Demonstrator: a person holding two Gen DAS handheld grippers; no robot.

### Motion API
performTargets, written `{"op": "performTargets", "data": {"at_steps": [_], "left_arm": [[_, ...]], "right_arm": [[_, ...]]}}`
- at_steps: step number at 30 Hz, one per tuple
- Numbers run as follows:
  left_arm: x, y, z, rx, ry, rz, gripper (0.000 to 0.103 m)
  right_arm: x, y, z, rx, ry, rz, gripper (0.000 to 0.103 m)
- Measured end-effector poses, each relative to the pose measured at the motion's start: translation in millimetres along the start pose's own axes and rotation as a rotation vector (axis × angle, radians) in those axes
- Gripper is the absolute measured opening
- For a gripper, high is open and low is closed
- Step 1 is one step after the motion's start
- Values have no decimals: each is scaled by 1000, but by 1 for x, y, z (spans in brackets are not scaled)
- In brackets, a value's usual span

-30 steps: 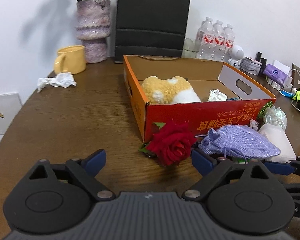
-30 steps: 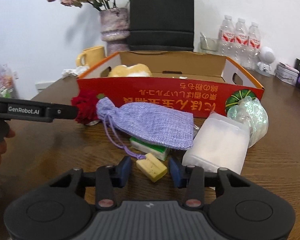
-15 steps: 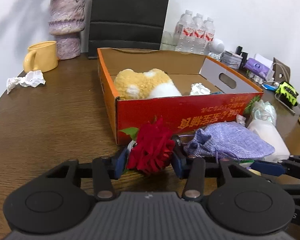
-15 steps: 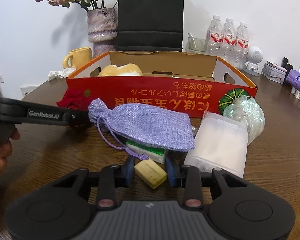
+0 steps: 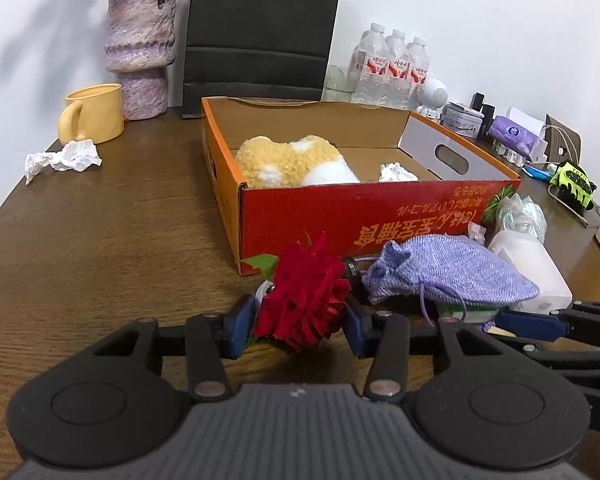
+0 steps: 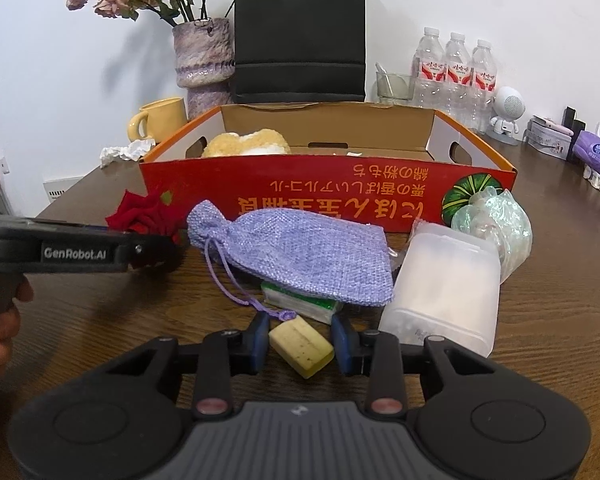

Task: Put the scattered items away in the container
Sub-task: 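Carry the rose and soap bar into the box and open both grippers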

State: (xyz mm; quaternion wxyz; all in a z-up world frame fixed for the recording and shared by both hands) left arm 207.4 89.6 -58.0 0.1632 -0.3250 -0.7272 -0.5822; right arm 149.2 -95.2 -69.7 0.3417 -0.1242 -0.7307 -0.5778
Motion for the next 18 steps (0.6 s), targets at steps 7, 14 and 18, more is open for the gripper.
{"op": "performTargets", "data": {"at_steps": [7, 14, 18], "left_arm": [[7, -6, -5, -10, 14, 1, 46], [15, -17, -10, 11, 22, 2, 46], [22, -23, -11, 30, 35, 3, 46]], "right_arm": [[5, 1, 1, -2, -6, 3, 32], [9, -15, 9, 53, -14, -50, 32], [17, -20, 11, 78, -4, -92, 32]]}}
Point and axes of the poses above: each gripper's, at about its wrist camera, not at the fingertips, and x roughly against the way its jaws point, z to its left, y to its top, the point moved 2 cm from there along -x, roughly the way its jaws point, and after that the axes turned 11 degrees about x, right-handed, at the moved point
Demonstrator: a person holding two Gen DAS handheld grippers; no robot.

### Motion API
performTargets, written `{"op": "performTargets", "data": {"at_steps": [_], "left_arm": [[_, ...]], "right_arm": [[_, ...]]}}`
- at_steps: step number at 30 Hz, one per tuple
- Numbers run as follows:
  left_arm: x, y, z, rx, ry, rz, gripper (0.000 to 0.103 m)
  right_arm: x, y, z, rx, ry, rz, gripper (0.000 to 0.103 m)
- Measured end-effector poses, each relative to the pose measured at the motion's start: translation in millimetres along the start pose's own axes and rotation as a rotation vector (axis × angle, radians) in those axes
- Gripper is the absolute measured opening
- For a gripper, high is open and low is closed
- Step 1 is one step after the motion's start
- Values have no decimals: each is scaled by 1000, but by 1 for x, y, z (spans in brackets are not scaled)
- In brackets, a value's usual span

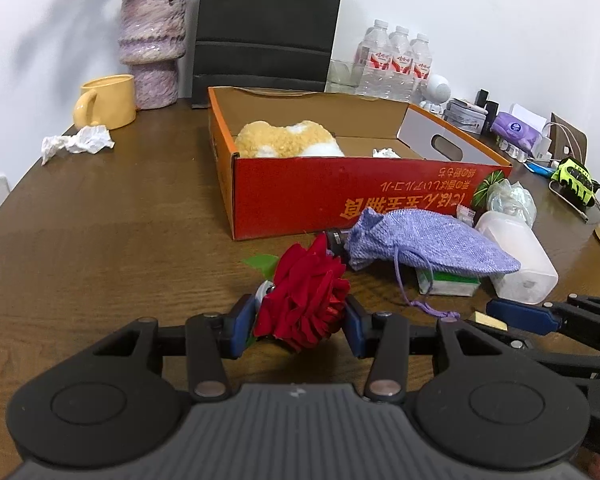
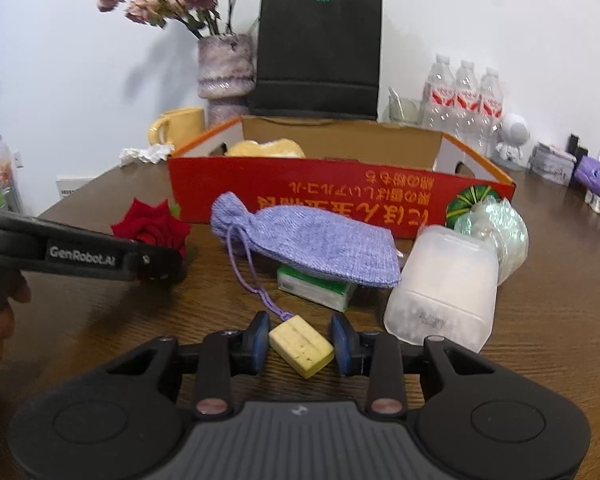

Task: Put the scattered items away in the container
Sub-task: 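Carry the rose and soap bar into the box and open both grippers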

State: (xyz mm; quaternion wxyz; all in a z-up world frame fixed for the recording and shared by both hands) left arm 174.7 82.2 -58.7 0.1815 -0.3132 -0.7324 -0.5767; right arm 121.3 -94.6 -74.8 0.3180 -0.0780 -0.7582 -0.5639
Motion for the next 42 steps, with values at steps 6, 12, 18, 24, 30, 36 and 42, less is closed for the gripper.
{"op": "performTargets", "data": {"at_steps": [6, 12, 18, 24, 30, 36, 42], "left_arm": [[11, -3, -5, 19, 22, -11, 46], [24, -7, -10, 61, 35, -20, 46], [38, -5, -24, 83, 43, -48, 46], [53, 9, -35, 108, 57, -98, 46], [57, 41, -49, 107, 69, -166, 46], [32, 87, -64, 94, 76, -223, 46], [-19, 117, -77, 113, 91, -216, 72]], "right_arm": [[8, -6, -3, 13, 27, -21, 32], [21, -9, -8, 50, 41, -73, 32], [32, -1, -17, 83, 71, -119, 32], [41, 21, -31, 111, 114, -181, 32], [33, 57, -55, 141, 122, -265, 32], [2, 100, -89, 143, 103, -318, 32], [-57, 130, -118, 94, 134, -220, 75]]}}
Point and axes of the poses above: each gripper's, at about its wrist camera, not at the fingertips, and x roughly against the way its jaws point, z to its left, y to its top, the point moved 2 cm from there along -x, roughly the way its jaws point, and after that the axes turned 11 degrees about x, right-handed, at the moved point
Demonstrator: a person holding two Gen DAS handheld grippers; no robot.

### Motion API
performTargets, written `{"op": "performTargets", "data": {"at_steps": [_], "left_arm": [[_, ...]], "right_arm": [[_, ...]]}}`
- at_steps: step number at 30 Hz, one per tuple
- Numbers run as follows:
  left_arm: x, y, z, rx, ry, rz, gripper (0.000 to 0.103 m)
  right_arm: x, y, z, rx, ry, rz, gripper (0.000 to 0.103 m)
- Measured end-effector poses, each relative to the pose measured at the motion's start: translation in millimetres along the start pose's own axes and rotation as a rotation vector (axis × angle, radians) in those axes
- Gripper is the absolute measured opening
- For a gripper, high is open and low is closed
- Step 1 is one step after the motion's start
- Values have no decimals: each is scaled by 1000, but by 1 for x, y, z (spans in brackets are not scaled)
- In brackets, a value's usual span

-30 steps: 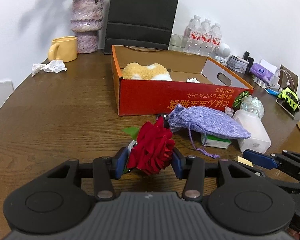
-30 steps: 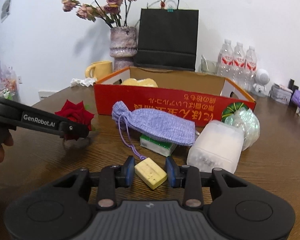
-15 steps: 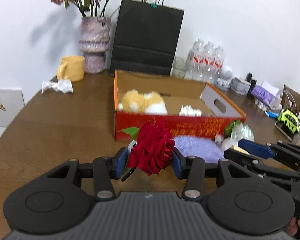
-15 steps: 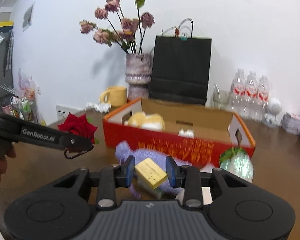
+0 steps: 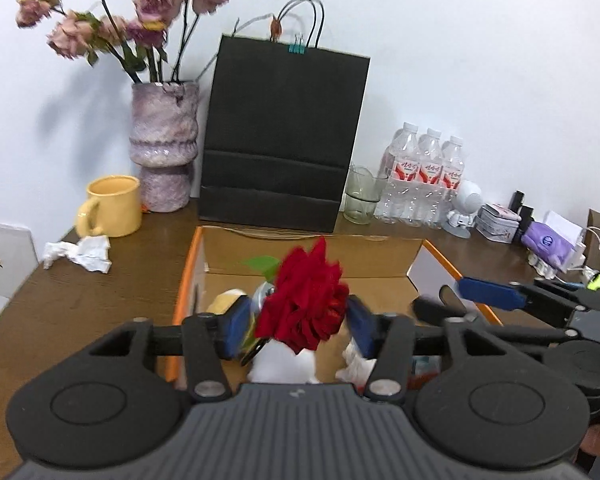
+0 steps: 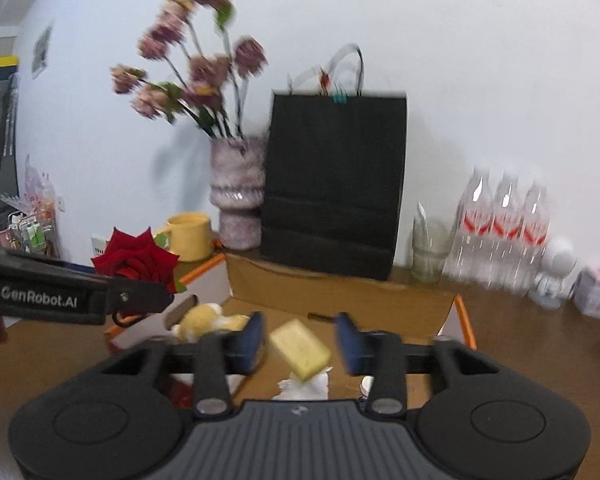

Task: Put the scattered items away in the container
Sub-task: 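Carry the rose and soap bar into the box and open both grippers, then grasp the purple drawstring bag with the left gripper while the right grasps the white container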

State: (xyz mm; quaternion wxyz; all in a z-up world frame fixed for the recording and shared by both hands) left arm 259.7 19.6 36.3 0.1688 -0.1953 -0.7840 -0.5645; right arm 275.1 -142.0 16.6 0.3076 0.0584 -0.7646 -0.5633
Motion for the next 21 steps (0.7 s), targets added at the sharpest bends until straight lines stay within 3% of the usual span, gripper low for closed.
{"op": "performTargets", "data": {"at_steps": [1, 4, 11, 21], "left_arm": [[-8, 0, -2, 10, 22, -3, 90], [-22, -2, -4, 6, 80, -29, 103], [-40, -6, 1, 25, 120, -8, 103], [-32, -11, 6, 45, 134, -6, 103]], "right_arm": [[-8, 0, -5, -15, -5, 15, 95], [-22, -4, -15, -26, -27, 32, 97], [-36, -19, -30, -62, -24, 70, 99], [-27, -21, -24, -54, -47, 77, 99]]}}
Point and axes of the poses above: each gripper's, at about its wrist camera, not at the fingertips, and x roughly against the way its jaws point, z to its left, y to its top, the point moved 2 cm from there along -x, roughly the way its jaws point, and after that the axes turned 11 degrees about x, right-handed, at the moved point
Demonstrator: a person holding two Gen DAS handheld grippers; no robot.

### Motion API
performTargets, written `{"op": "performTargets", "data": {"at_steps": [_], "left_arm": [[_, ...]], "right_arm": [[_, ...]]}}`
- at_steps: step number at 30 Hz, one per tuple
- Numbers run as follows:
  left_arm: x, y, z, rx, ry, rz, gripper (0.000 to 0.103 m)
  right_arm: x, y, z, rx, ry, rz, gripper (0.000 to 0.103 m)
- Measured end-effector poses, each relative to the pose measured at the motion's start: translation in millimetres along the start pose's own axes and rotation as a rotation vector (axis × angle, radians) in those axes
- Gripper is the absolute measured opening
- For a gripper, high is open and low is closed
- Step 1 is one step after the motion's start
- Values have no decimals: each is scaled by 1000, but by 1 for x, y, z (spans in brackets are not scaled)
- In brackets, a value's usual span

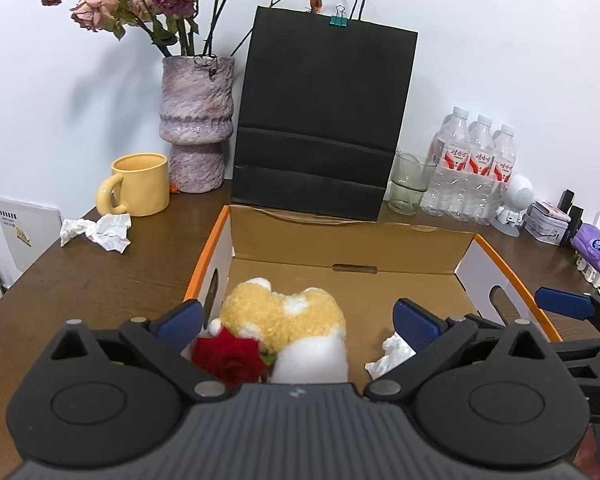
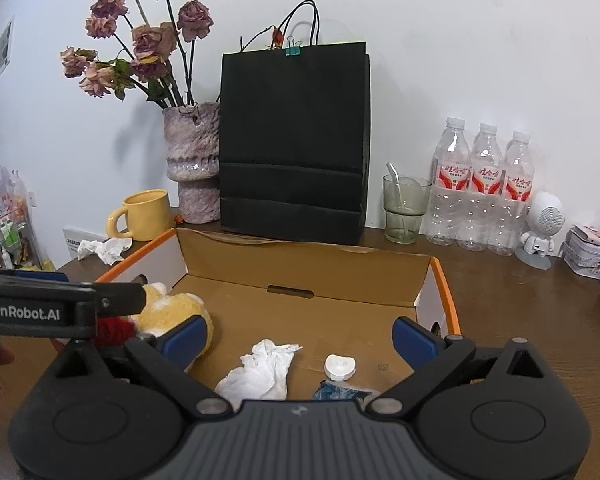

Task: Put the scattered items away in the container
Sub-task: 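Grasp the purple drawstring bag with the left gripper while the right grasps the white container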

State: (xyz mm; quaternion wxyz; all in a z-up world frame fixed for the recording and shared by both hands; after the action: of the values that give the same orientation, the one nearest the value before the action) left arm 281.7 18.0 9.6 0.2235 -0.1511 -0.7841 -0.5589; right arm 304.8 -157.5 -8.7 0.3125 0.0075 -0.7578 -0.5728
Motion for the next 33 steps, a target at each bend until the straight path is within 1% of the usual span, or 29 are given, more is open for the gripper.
{"op": "performTargets", "data": {"at_steps": [6, 10, 15, 21, 27, 29, 30, 32, 33], "left_arm": [[26, -15, 6, 0, -14, -10, 103], [42, -33, 16, 28, -19, -3, 103], [53, -57, 27, 62, -16, 36, 103], [62, -79, 31, 60, -32, 71, 103], [61, -89, 30, 57, -60, 102, 98], [59, -91, 29, 52, -71, 113, 92], [58, -92, 28, 52, -76, 119, 91], [54, -92, 26, 54, -80, 134, 84], [51, -93, 26, 57, -81, 140, 83]], "right_arm": [[27, -11, 2, -15, -22, -5, 100], [45, -25, 7, -27, -33, 8, 100], [64, -48, 19, -52, -39, 41, 100], [83, -77, 33, -55, -55, 80, 100], [97, -101, 42, -65, -54, 120, 100], [98, -104, 46, -57, -49, 128, 100], [98, -104, 48, -51, -50, 131, 100], [96, -105, 53, -36, -52, 136, 100], [94, -104, 55, -29, -52, 139, 99]]}}
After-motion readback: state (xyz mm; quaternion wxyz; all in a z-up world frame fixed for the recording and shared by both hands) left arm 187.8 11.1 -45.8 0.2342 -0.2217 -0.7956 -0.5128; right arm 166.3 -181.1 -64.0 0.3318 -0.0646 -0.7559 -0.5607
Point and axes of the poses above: each gripper's, at about its wrist camera, not at the fingertips, and x roughly against the way its jaws point, z to its left, y to its top, the point moved 2 cm from there along -x, roughly the way its jaws point, and after that the axes turned 11 degrees about x, right-handed, at the moved point
